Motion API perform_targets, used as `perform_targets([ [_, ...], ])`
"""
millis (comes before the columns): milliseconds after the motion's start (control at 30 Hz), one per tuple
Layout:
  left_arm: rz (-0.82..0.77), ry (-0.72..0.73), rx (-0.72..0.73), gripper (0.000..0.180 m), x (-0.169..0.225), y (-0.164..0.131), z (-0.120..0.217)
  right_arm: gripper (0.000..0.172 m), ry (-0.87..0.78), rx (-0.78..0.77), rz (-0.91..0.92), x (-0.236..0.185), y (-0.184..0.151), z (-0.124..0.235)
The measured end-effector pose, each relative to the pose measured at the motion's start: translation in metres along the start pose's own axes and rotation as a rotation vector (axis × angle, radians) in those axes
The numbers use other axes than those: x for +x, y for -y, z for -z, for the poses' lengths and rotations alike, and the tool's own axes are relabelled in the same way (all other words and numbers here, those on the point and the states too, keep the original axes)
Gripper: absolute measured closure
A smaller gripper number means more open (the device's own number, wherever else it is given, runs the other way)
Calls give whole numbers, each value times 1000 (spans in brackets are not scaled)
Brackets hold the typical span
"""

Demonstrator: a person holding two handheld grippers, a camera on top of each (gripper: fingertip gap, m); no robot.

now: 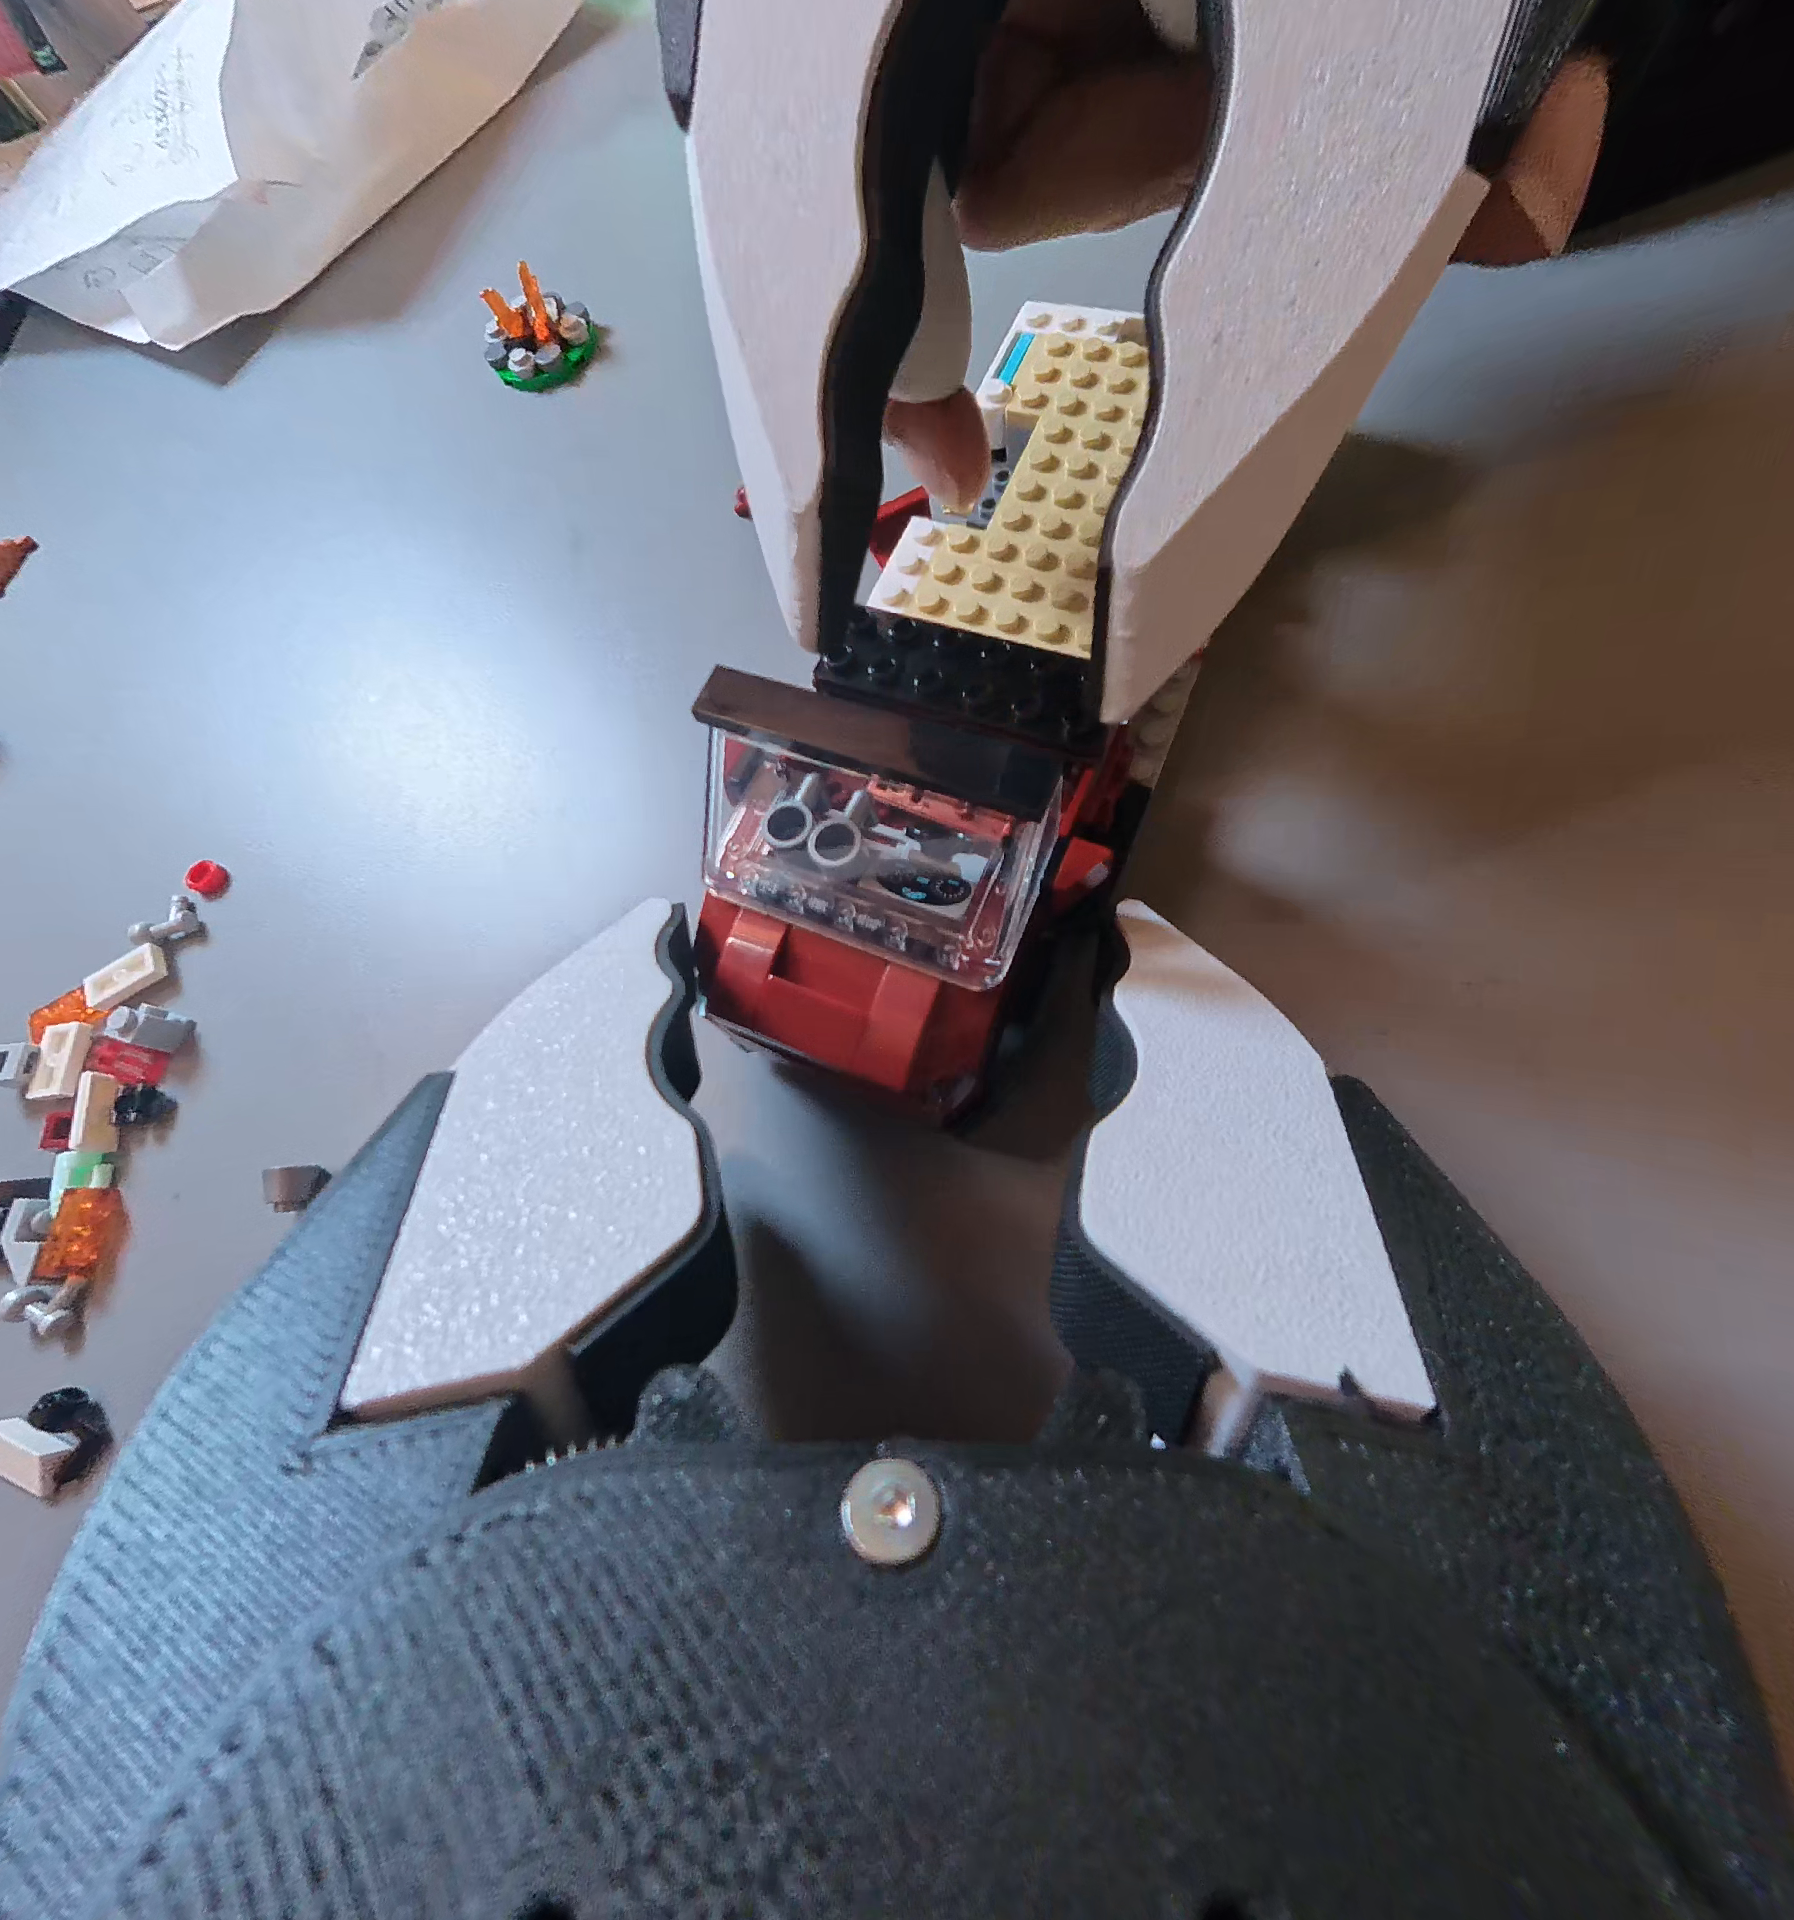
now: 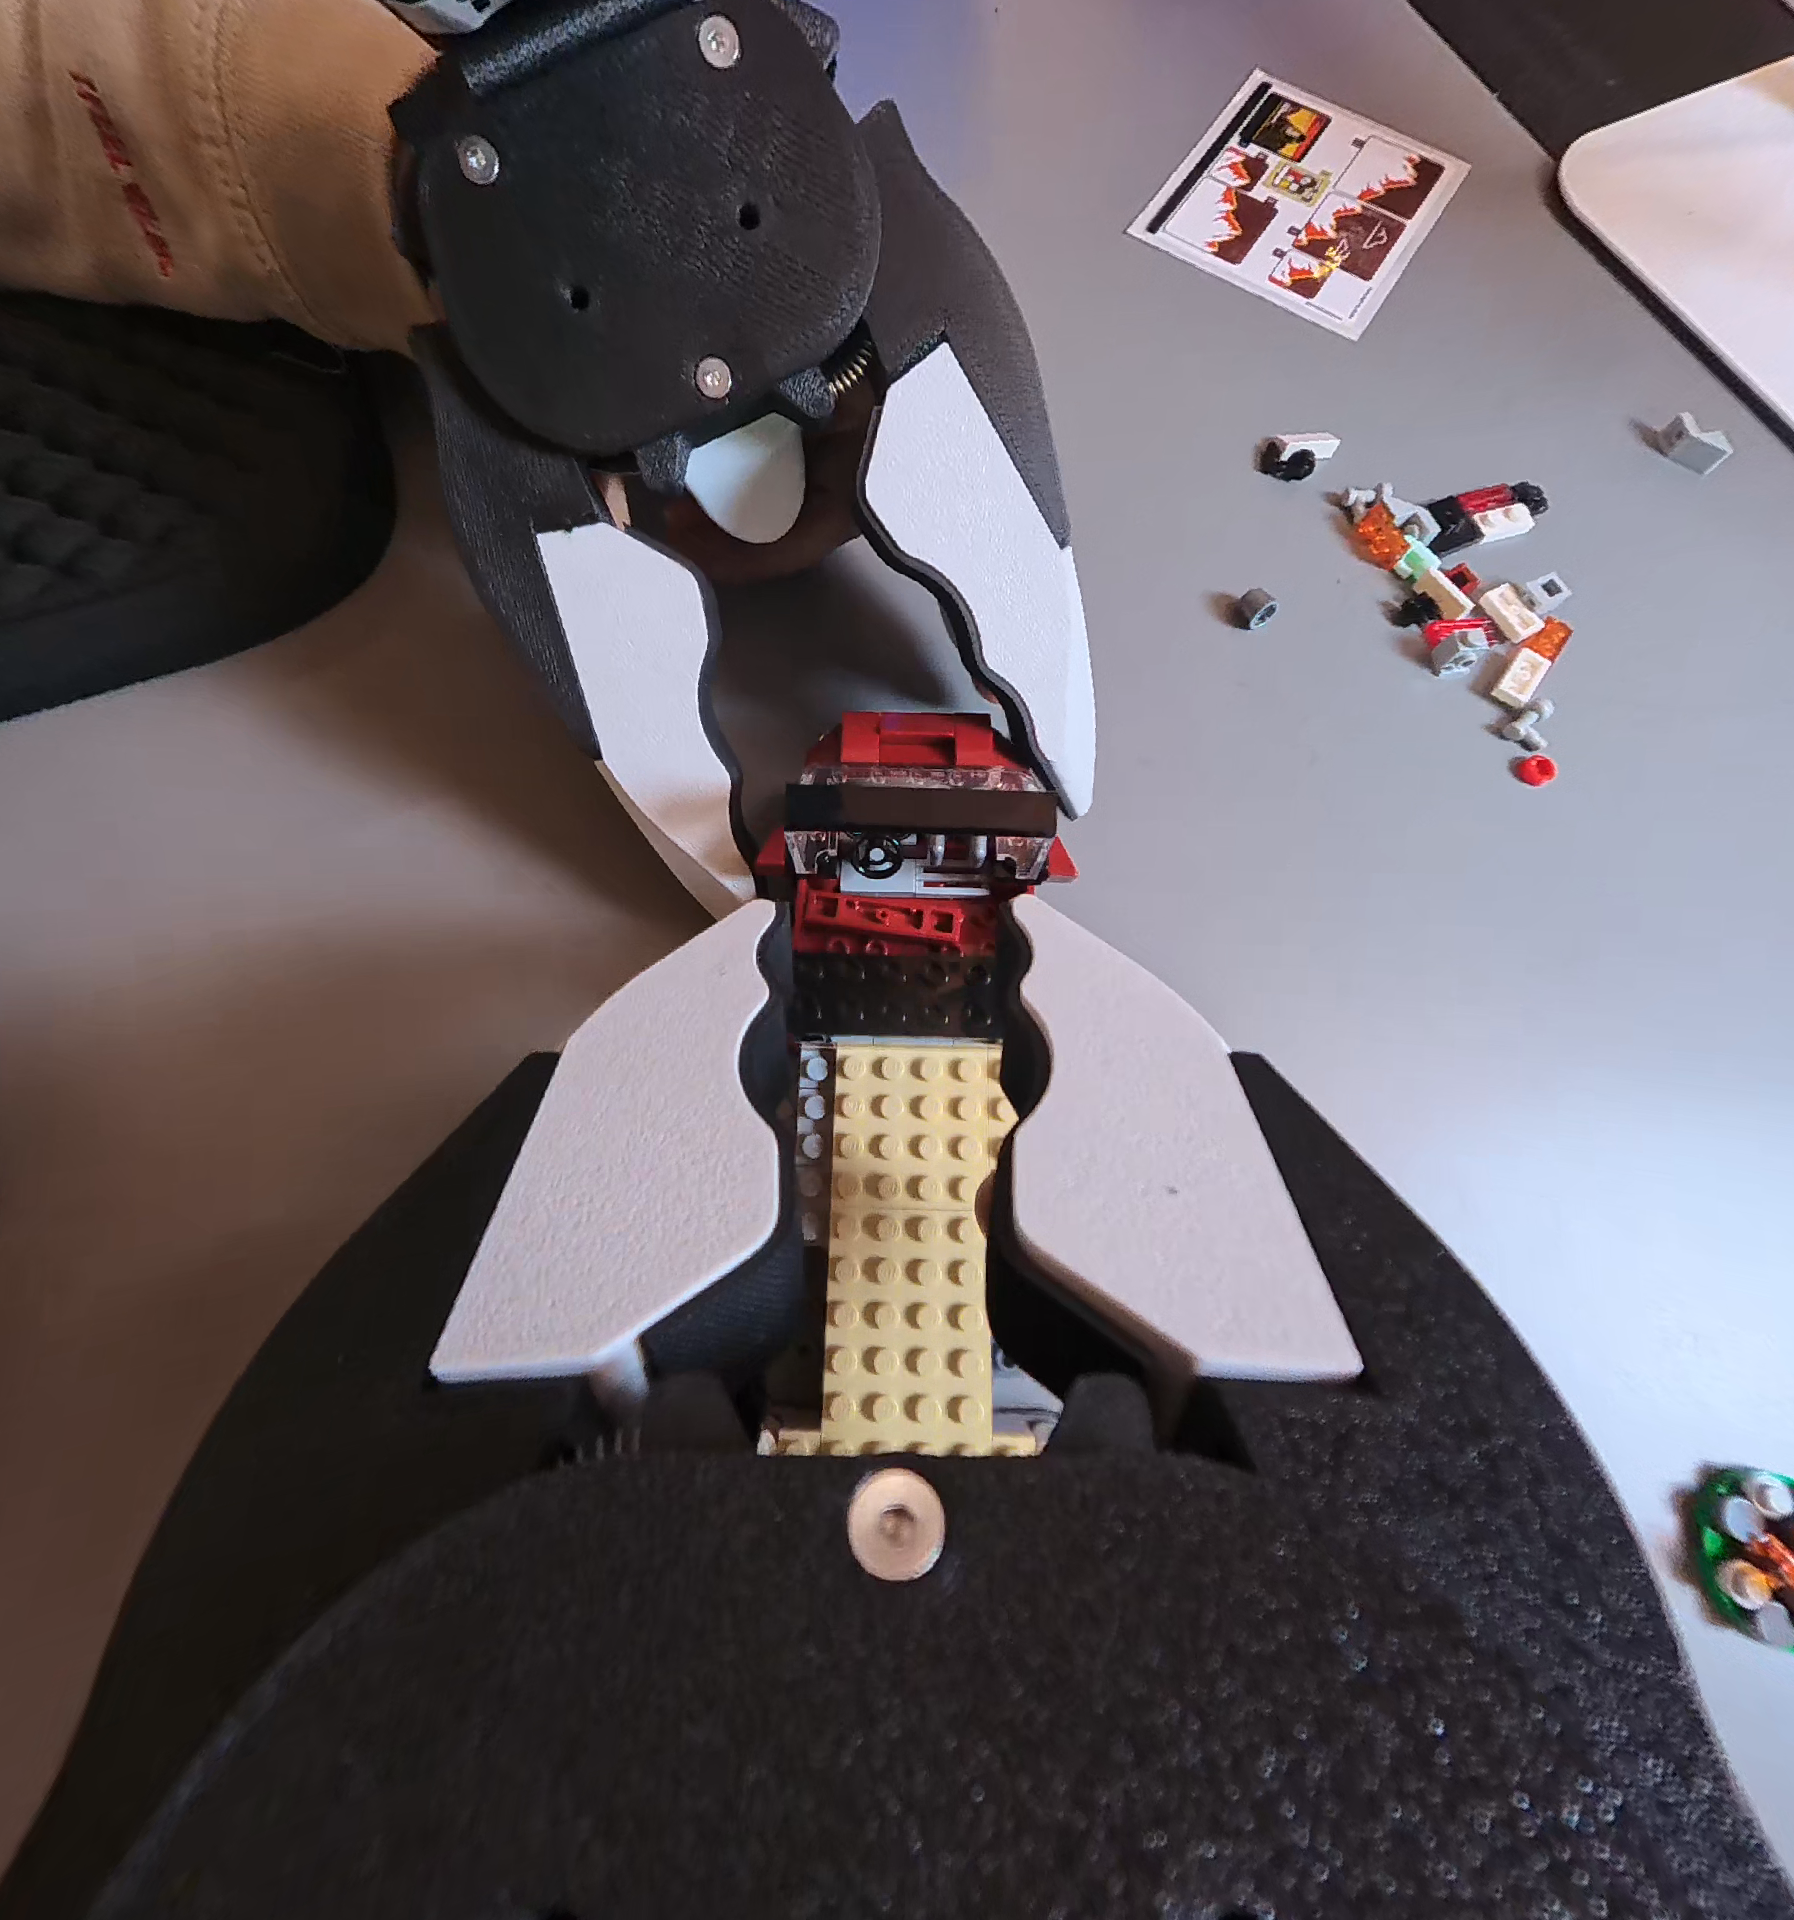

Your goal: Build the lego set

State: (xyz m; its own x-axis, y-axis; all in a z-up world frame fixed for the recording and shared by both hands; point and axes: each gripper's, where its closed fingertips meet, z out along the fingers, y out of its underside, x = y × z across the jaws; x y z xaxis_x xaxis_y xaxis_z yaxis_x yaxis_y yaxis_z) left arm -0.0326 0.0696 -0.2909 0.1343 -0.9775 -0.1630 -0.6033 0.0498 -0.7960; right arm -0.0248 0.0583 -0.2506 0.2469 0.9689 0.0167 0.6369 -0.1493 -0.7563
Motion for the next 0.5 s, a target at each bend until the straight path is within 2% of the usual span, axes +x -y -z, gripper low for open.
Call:
perform_targets([
  [100,-17,17,10,106,0,1,1,135,20,-26,-7,-5,1,-3],
  [400,-120,96,7,106,-2,3,5,134,44,-243,38,-8,-9,-15],
  [500,-137,115,2,106,-2,4,5,137,26,-263,47,-8,-8,-15],
])
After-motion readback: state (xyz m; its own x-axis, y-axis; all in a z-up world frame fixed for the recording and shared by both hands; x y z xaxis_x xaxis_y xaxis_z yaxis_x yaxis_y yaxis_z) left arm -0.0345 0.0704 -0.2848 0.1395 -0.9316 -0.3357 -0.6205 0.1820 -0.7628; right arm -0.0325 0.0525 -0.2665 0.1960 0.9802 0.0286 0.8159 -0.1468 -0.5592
